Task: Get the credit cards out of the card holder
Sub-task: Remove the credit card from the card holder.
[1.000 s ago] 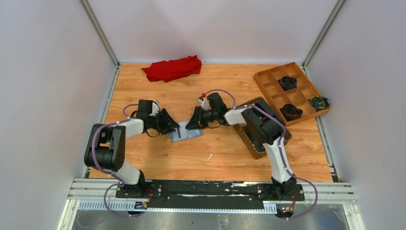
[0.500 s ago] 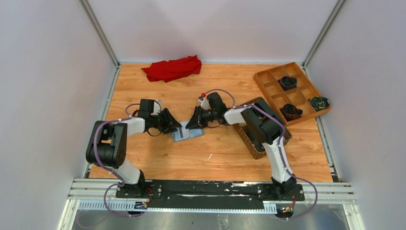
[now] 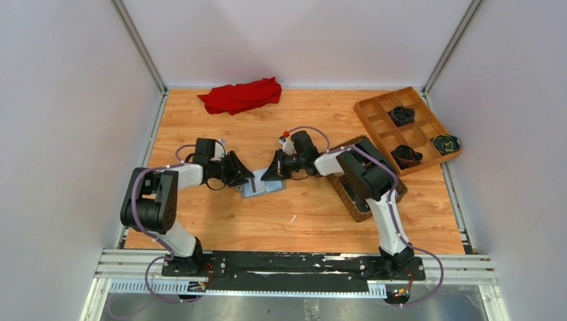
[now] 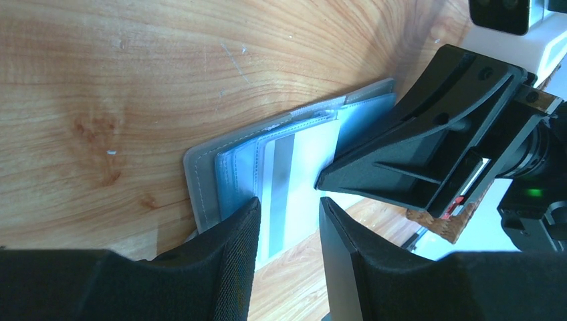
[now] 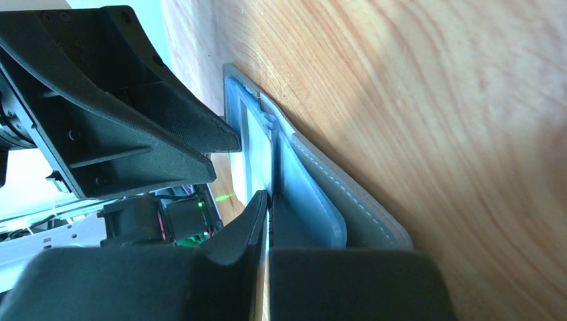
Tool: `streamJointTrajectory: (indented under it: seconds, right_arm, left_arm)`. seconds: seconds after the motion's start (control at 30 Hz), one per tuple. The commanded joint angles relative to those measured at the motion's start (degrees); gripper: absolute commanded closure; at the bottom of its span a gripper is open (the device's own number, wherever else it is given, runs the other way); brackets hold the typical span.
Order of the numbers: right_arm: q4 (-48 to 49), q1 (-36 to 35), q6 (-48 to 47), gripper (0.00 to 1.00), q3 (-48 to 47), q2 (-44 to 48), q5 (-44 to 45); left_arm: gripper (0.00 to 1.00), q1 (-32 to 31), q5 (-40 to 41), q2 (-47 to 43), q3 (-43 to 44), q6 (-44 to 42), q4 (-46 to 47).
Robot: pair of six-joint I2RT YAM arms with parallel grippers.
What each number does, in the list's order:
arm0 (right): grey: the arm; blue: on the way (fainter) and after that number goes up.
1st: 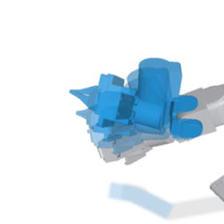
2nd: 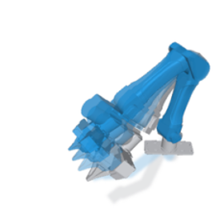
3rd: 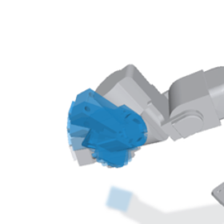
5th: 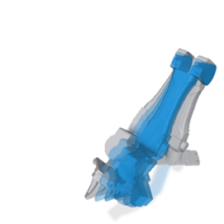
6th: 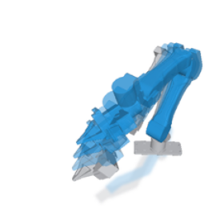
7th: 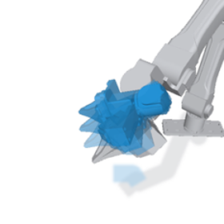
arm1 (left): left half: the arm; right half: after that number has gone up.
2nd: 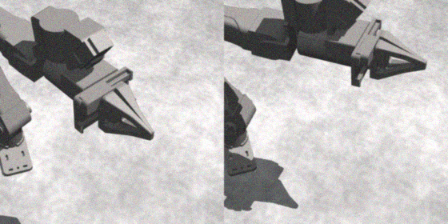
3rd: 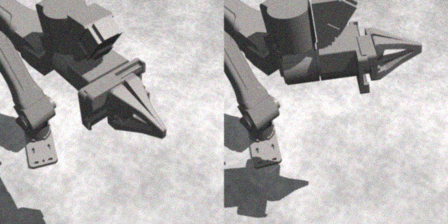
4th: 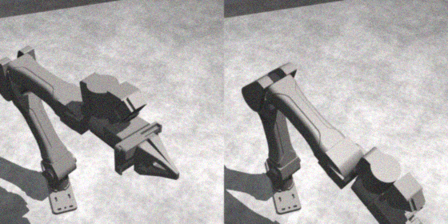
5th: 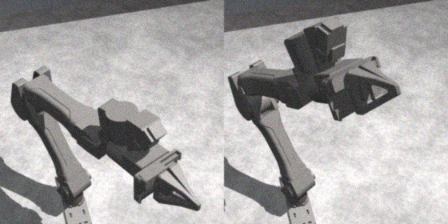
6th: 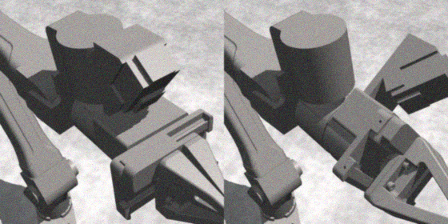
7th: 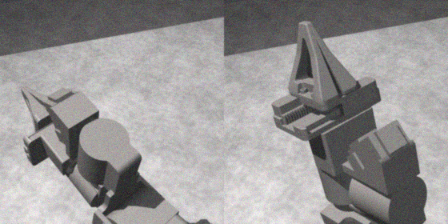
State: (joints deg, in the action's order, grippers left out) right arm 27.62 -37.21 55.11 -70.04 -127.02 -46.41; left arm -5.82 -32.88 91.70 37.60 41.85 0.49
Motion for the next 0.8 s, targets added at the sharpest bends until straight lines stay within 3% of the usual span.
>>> streamJointTrajectory:
  seconds: [0.0,0.47,0.6,0.77]
  right_arm:
    - [1.6,1.8,0.5,1.0,3.3,0.5,-0.2]
    - [3.6,3.9,1.2,1.0,5.7,1.3,-1.4]
    - [3.7,4.1,1.3,0.81,6.2,1.4,-1.4]
    - [4.1,4.1,1.6,0.81,6.1,1.5,-1.6]
  left_arm:
    - [0.56,-0.9,2.7,2.7,-1.3,-1.1,-1.7]
    - [0.56,-0.9,3.3,2.7,-1.4,-1.0,-1.7]
    - [0.56,-0.9,3.2,2.8,-1.3,-0.9,-1.7]
    - [0.56,-0.9,3.1,2.8,-1.3,-1.0,-1.7]
